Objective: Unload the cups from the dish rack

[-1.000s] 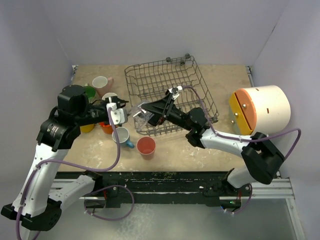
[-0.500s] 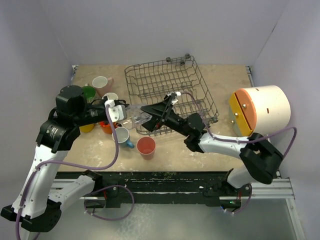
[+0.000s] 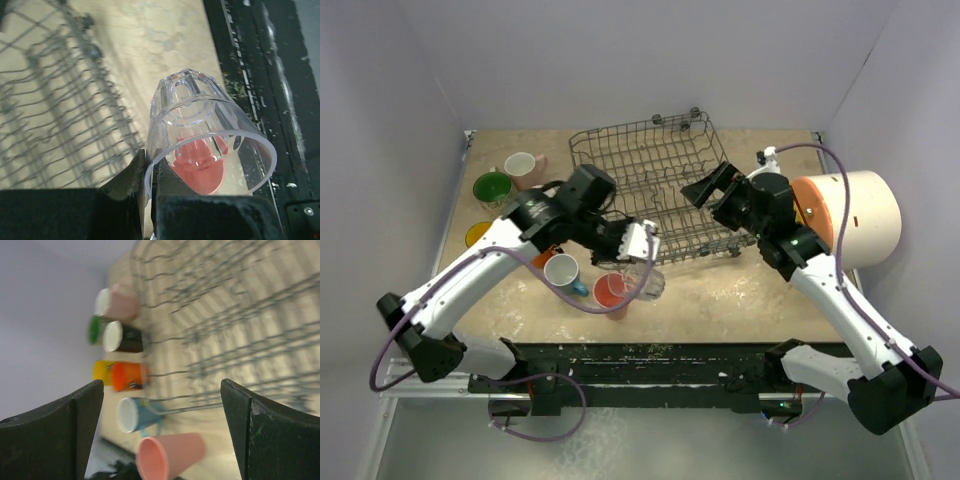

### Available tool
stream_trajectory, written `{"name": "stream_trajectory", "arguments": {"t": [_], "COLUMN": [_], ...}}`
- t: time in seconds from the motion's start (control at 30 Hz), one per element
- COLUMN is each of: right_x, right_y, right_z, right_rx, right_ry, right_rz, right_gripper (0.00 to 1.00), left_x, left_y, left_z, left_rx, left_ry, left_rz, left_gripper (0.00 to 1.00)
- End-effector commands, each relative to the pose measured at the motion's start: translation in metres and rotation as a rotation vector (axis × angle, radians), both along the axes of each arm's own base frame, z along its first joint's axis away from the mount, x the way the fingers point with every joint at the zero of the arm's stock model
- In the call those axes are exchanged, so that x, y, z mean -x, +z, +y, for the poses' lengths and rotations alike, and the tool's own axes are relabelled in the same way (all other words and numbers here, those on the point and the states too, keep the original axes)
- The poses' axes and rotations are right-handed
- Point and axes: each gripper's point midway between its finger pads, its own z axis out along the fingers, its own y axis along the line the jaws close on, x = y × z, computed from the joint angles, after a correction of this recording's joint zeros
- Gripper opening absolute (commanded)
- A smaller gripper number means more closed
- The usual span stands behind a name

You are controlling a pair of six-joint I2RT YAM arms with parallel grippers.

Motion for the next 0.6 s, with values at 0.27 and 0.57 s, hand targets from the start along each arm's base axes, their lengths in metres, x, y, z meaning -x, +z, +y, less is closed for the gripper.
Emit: {"name": "stream_trajectory", "arguments": {"t": [0.27, 0.57], "right_x": [0.015, 0.020], "right_y": [-0.042, -0.043], "right_z": [-0.138, -0.154], "right_rx": [0.554, 0.588], "right_ry": [-0.305, -0.334], "right_rz": [0.195, 0.198], "right_gripper": [1.00, 1.00], "left_x": [0.012, -0.003], "left_y": [-0.109, -0.164], "left_z": [-0.071, -0.088], "left_rx": [-0.373, -0.574], "left_ry": [-0.158, -0.073], "left_rz": [0.067, 0.031], "left_gripper": [0.00, 0.00]}}
